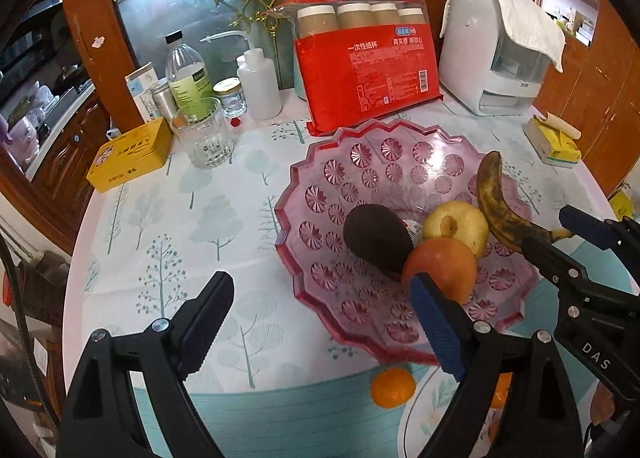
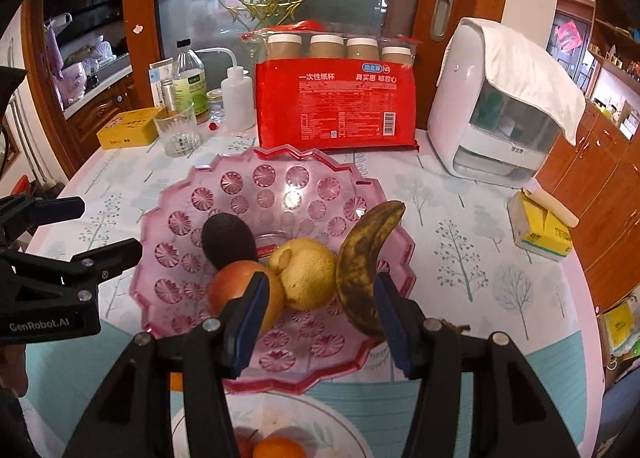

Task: Organize fruits
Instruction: 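Open both grippers to release the apple and banana in the bowl, then move the left gripper down onto a mandarin orange near the table edge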

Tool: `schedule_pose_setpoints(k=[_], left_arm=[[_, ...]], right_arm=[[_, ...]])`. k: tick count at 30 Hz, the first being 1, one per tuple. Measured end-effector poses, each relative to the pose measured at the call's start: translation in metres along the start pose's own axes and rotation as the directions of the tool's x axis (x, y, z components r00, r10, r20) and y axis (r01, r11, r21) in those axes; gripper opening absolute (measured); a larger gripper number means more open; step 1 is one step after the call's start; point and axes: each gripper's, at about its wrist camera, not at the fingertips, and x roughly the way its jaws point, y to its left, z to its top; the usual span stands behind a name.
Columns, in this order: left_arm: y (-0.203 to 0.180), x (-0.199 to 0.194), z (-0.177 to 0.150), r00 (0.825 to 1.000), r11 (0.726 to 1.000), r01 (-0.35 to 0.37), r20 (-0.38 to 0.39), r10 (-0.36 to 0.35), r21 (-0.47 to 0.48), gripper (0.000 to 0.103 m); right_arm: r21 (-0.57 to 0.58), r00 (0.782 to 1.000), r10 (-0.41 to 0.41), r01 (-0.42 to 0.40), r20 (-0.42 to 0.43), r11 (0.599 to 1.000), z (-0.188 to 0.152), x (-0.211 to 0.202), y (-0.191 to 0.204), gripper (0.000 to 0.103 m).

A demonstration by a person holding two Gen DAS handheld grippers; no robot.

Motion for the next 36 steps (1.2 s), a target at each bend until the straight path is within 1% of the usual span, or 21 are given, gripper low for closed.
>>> schedule_pose_setpoints(k=[12,20,29,36], left_arm=[[0.001,-0.036,-0.025,1.000,0.998,0.008,-0.001,-0.008,-0.055,0.089],[-0.011,-0.063,-0.047,1.000,0.999,0.012,0.013,-0.011,-0.050,0.089],[-0.024,-0.100,-0.067,0.998,0.999,0.011,0.054,-0.008,-0.045,0.089],[-0.034,-0.124,-0.094,0.997,0.999,0.018,0.074,-0.015,-0.050,0.089]], right_arm=[[0.000,0.999,0.042,-0.042,0.006,0.999,-0.013,-0.042,0.007,0.055],[0.014,0.998,0.067,-0.067,0.011,0.998,-0.029,-0.070,0.007,0.055],[0.039,0.996,0.084,-0.085,0.018,0.996,-0.050,-0.098,0.003,0.055],[0.059,0.994,0.104,-0.105,0.019,0.993,-0.070,-0.118,-0.003,0.055]])
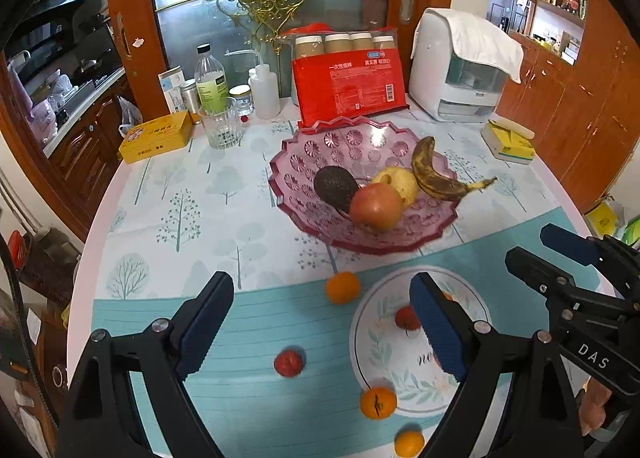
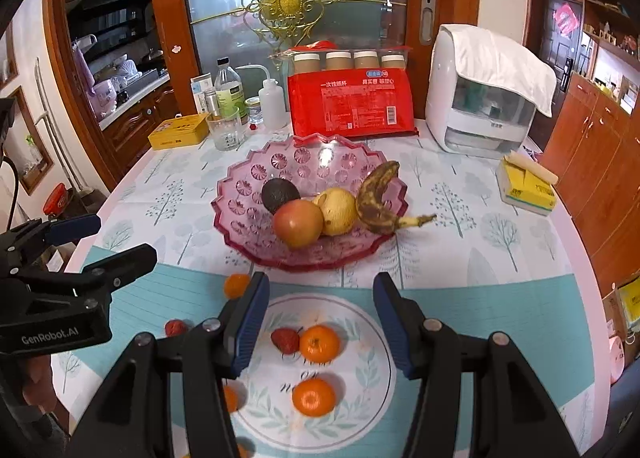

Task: Organize fruits
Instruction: 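Move the left gripper down onto a mandarin orange near the table edge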

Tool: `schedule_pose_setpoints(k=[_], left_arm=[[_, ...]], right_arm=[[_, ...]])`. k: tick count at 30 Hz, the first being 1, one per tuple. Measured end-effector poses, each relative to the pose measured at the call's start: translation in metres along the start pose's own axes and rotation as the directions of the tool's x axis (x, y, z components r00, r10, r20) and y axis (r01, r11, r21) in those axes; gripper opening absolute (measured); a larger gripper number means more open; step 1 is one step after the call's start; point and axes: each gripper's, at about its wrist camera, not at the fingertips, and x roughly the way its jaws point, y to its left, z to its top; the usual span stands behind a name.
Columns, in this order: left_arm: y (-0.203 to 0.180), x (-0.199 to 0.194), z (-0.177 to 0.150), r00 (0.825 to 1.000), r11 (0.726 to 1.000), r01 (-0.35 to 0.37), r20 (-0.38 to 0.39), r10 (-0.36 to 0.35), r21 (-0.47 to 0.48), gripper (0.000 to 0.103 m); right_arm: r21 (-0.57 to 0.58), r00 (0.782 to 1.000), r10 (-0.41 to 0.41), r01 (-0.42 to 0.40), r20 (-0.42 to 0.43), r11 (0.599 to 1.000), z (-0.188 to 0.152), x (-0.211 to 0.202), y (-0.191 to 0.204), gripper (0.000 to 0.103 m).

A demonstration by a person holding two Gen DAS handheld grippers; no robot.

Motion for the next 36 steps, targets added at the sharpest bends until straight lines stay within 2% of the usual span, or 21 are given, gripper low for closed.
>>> schedule_pose_setpoints(k=[6,12,21,27,33,36], left_arm=[[-0.004,-0.007,-0.036,1.000,1.000,0.002,-0.028,-0.003,-0.012,0.090],[-0.008,0.001,-0.079,0.995,0.999,-0.001,-0.101,-0.002,-0.032,0.090],[-0.001,0.021,-0.125,0.980,0.995,-0.014,-0.197,-0.007,-0.103,0.090],[0.000,0.027,-0.164,0.958,0.991,0.014,-0.282,-0.051,-0.133,0.090],[-0.015,0.031,-0.203,0.933,0.992,0.064,-0.346,-0.098,-0.107,0.090],[-0.020,0.032,-0.212,0.931,0.994,0.063,-0.353,-0.091,-0.091,0.090]], right_arm=[[-0.014,1.000,0.013,-0.013,-0.023,1.000,-0.028,-0.009,0.000,0.055],[-0.027,0.997,0.021,-0.023,-0.071,0.999,-0.063,-0.004,0.001,0.055],[-0.047,0.979,0.087,-0.097,-0.185,0.994,-0.113,0.012,0.011,0.055],[-0.119,0.958,0.152,-0.185,-0.242,0.976,-0.140,0.017,0.033,0.054],[-0.118,0.941,0.194,-0.234,-0.277,0.965,-0.150,0.024,0.039,0.054],[-0.111,0.933,0.206,-0.247,-0.294,0.963,-0.154,0.027,0.041,0.054]])
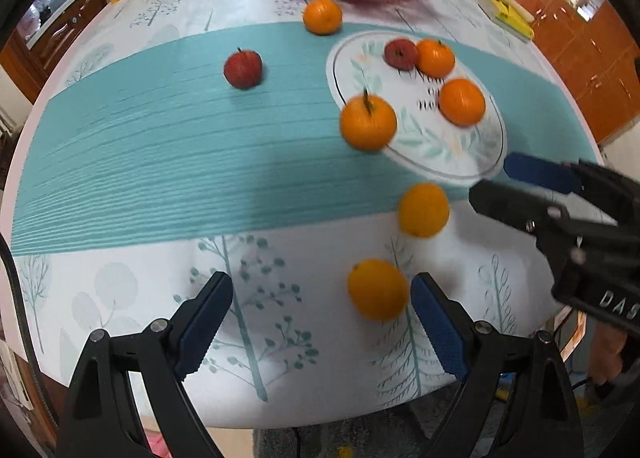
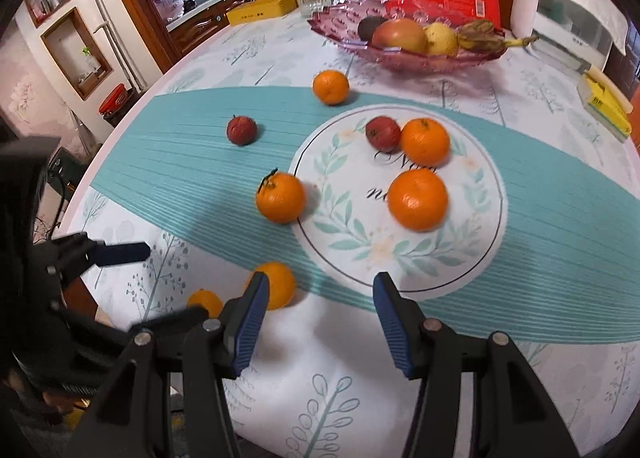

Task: Organize fruits
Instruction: 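Move the left gripper down onto a mandarin orange near the table edge, then close the left gripper on the mandarin while the right gripper grasps another mandarin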

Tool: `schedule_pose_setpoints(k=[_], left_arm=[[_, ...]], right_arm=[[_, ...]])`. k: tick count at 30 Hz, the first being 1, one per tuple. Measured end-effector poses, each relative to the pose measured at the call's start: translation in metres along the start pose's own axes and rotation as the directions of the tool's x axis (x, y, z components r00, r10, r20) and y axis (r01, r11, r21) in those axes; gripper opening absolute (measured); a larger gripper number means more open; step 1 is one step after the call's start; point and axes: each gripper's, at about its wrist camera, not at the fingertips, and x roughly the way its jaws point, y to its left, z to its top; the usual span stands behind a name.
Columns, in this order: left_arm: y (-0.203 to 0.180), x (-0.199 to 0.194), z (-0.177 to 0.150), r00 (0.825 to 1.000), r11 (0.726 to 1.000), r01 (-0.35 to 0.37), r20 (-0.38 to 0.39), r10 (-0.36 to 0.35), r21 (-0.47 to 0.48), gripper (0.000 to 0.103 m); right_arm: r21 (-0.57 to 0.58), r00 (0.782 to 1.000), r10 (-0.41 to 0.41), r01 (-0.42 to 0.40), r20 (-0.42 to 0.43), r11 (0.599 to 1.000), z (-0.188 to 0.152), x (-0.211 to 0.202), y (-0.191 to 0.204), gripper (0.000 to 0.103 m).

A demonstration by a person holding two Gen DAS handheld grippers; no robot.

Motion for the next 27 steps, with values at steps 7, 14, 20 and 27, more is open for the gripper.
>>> schedule_pose_setpoints(k=[7,14,20,27], left_arm=[[-0.008,0.004,-0.007,1.000,1.000,0.027,0.008,-0.027,0.011,0.090],[-0.015,0.009,-0.013,0.999,0.999,0.046,0.020,-0.046,0.023,0.069],[-0.018,0.007,-0.013,0.997,0.998,0.056,0.054,-0.057,0.025,0.042],[-0.013,0.006,-0.015,0.996,0.998,0.064,0.059,-0.064,0.014,0.033]], right_arm=[[-0.024,1.000,0.025,-0.025,-0.018,0.999,-0.004,0.007,0.009,0.054],[-0.036,0.998,0.051,-0.052,-0.028,0.998,-0.006,0.013,0.015,0.053],[-0.040,0.997,0.068,-0.070,-0.047,0.997,-0.005,0.022,0.017,0.045],[-0.033,0.993,0.092,-0.095,-0.071,0.995,-0.004,0.033,0.019,0.040]])
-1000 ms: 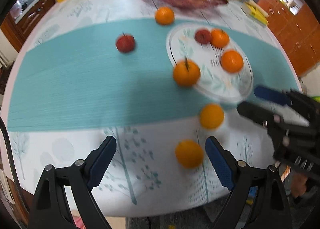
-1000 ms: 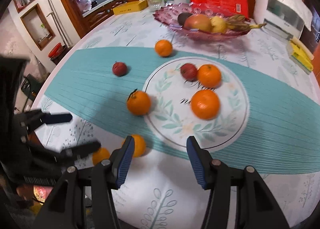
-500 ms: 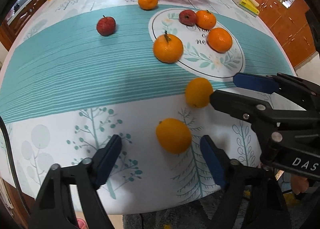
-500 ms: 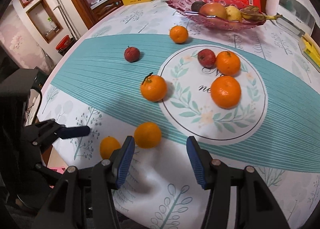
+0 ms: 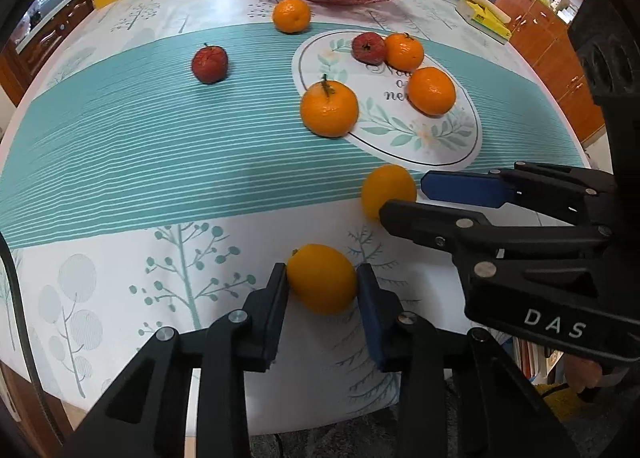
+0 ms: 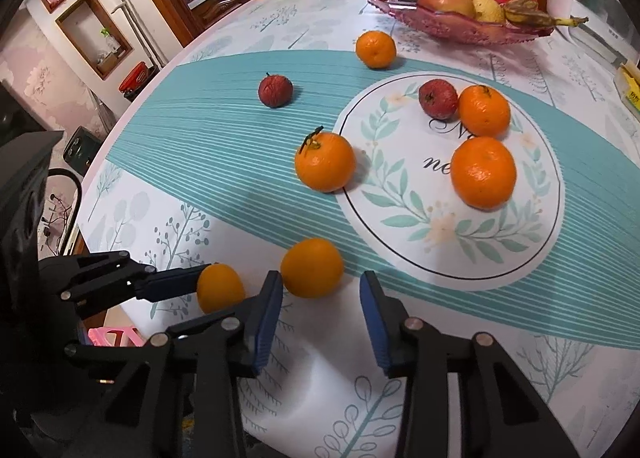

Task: Organize fruits
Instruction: 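Close the left gripper on the mandarin while the right gripper grasps another mandarin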

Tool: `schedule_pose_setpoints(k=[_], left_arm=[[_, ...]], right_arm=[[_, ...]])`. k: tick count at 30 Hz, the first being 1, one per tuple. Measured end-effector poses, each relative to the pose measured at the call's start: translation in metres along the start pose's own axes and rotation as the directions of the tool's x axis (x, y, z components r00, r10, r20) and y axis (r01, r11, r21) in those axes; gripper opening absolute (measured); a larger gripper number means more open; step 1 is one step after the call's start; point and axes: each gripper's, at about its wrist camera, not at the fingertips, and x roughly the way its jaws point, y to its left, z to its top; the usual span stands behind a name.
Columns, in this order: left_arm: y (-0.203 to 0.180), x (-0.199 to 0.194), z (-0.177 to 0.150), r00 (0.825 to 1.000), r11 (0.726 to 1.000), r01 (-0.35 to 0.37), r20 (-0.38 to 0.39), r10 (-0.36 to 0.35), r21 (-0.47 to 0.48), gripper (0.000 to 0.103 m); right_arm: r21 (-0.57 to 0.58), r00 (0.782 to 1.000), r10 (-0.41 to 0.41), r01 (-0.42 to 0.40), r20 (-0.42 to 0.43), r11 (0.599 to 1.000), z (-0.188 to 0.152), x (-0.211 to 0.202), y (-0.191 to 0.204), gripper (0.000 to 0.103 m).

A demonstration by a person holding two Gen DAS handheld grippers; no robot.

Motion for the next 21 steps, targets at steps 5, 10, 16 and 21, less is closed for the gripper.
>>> schedule_pose_setpoints(k=[5,10,16,21], left_arm=[[0.017,-0.002,0.003,1.000,0.998,-0.028,0.006,0.028,-0.056,0.032],[0.028,-0.002,0.006,0.999,0.995,-0.044,0.005,0.045,-0.085,0.032],[0.027,-0.007,0.009,0.999,0.996,-0.049,0.011,0.050,-0.075,0.032],[0.026,-0.016,0.014,0.998,0.996,-0.055,0.022,0.056,-0.066,0.032]], right_arm=[[-0.018,1.000,0.007,-0.007,-0.004,1.000,0.001,0.005,0.005,0.039],[-0.041,1.000,0.013,-0.013,-0.005,0.999,0.003,0.009,0.012,0.033],[-0.054,1.000,0.002,-0.002,-0.007,0.999,0.005,0.009,0.014,0.032],[-0.039,1.000,0.003,-0.003,-0.004,0.999,0.007,0.004,0.012,0.032]])
